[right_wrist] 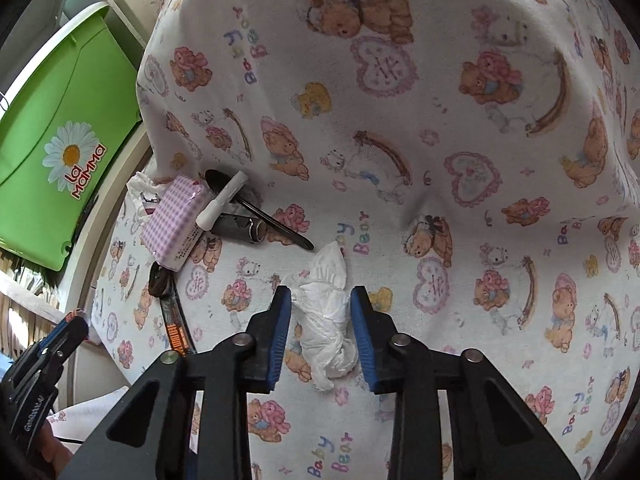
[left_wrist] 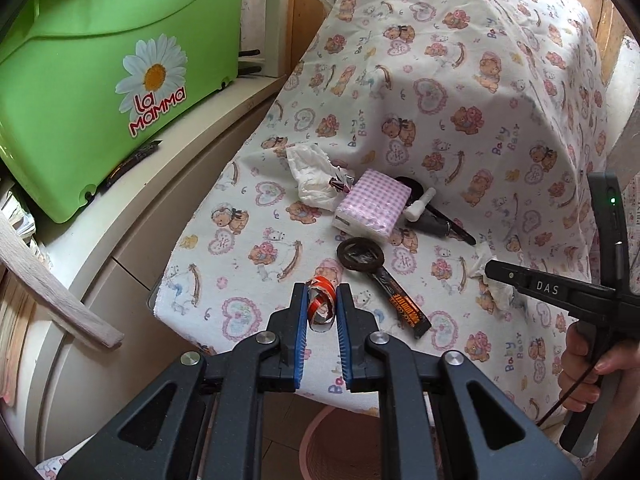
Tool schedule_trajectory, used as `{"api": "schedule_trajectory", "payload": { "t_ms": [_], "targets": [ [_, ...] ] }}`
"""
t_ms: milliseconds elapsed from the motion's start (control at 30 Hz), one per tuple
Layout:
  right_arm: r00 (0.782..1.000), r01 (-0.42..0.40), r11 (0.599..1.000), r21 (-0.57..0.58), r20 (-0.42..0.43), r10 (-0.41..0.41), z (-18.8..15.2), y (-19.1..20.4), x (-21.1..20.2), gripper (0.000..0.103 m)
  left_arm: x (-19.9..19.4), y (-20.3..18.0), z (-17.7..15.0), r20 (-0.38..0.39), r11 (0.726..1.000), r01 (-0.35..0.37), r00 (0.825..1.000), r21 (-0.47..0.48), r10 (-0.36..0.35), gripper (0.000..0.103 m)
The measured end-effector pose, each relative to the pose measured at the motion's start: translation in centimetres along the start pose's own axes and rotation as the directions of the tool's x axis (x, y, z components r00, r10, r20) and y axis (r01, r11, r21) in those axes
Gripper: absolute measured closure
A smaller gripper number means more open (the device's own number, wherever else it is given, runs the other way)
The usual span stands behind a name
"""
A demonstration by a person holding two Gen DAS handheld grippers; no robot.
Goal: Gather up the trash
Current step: 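Carry both items over the pink wastebasket and open both tools to drop them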
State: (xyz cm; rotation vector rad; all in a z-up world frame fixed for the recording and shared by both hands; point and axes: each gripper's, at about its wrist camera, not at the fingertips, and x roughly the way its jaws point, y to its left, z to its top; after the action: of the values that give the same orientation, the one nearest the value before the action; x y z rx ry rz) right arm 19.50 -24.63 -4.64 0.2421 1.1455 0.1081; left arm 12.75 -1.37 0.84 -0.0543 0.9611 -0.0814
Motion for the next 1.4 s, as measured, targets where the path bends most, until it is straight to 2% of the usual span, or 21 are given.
{"api": "schedule_trajectory", "payload": {
  "t_ms": [33, 133, 333, 500, 667, 800, 967, 1067, 1167, 1300, 1400],
  "targets": [
    [1.0, 0.004, 1.0, -0.004, -0.004, -0.004, -0.1, 0.0, 0.1, 0.086, -0.1, 0.0, 0.0, 0.001, 1.0, -0.004, 1.0, 0.002, 0.004, 0.09],
    [1.0, 0.016, 1.0, -0.01, 0.015, -0.016, -0.5, -0.1, -0.2, 0.09, -0.4, -0.1, -0.1, 0.009, 1.0, -0.001, 1.0, 0.007, 0.001, 0.09],
    [0.994, -0.029, 0.999, -0.031, 0.101, 0.032, -2.0, -0.5, -3.6, 0.09, -1.4, -0.3, -0.3, 0.053, 1.0, -0.012, 0.999, 0.026, 0.01, 0.09],
    [0.986, -0.077, 0.997, -0.03, 0.145, 0.081, -4.6, -0.5, -7.2, 0.09, -2.3, -0.5, -1.1, 0.047, 0.999, 0.029, 0.998, 0.021, -0.03, 0.09],
    [0.974, -0.089, 0.993, -0.081, 0.201, 0.104, -8.5, 1.0, -10.5, 0.09, -3.9, -1.6, -1.8, 0.03, 0.998, 0.05, 0.998, 0.037, -0.051, 0.09],
    [0.967, -0.113, 0.984, -0.14, 0.212, 0.141, -12.2, 2.2, -12.4, 0.09, -5.6, -2.5, -3.7, 0.034, 0.997, 0.035, 0.999, 0.062, -0.038, 0.09],
    [0.974, -0.149, 0.983, -0.112, 0.158, 0.165, -15.6, 2.3, -11.8, 0.09, -4.9, -2.9, -7.1, -0.009, 0.998, 0.042, 0.999, 0.055, -0.042, 0.089],
    [0.983, -0.137, 0.981, -0.138, 0.107, 0.152, -17.1, 2.7, -10.8, 0.09, -3.0, -2.8, -9.3, -0.079, 0.997, 0.069, 0.995, 0.025, -0.067, 0.089],
    [0.988, -0.105, 0.981, -0.165, 0.091, 0.121, -17.8, 3.0, -9.9, 0.09, -1.3, -3.3, -10.7, -0.159, 0.996, 0.084, 0.984, 0.021, -0.079, 0.089],
    [0.992, -0.106, 0.981, -0.163, 0.049, 0.115, -18.2, 3.0, -8.4, 0.09, 0.0, -4.4, -11.9, -0.208, 0.995, 0.081, 0.976, 0.067, -0.065, 0.089],
    [0.996, -0.079, 0.981, -0.176, 0.025, 0.085, -18.7, 3.1, -7.3, 0.09, 1.2, -4.5, -12.6, -0.273, 0.992, 0.119, 0.957, 0.048, -0.101, 0.089]
  ]
}}
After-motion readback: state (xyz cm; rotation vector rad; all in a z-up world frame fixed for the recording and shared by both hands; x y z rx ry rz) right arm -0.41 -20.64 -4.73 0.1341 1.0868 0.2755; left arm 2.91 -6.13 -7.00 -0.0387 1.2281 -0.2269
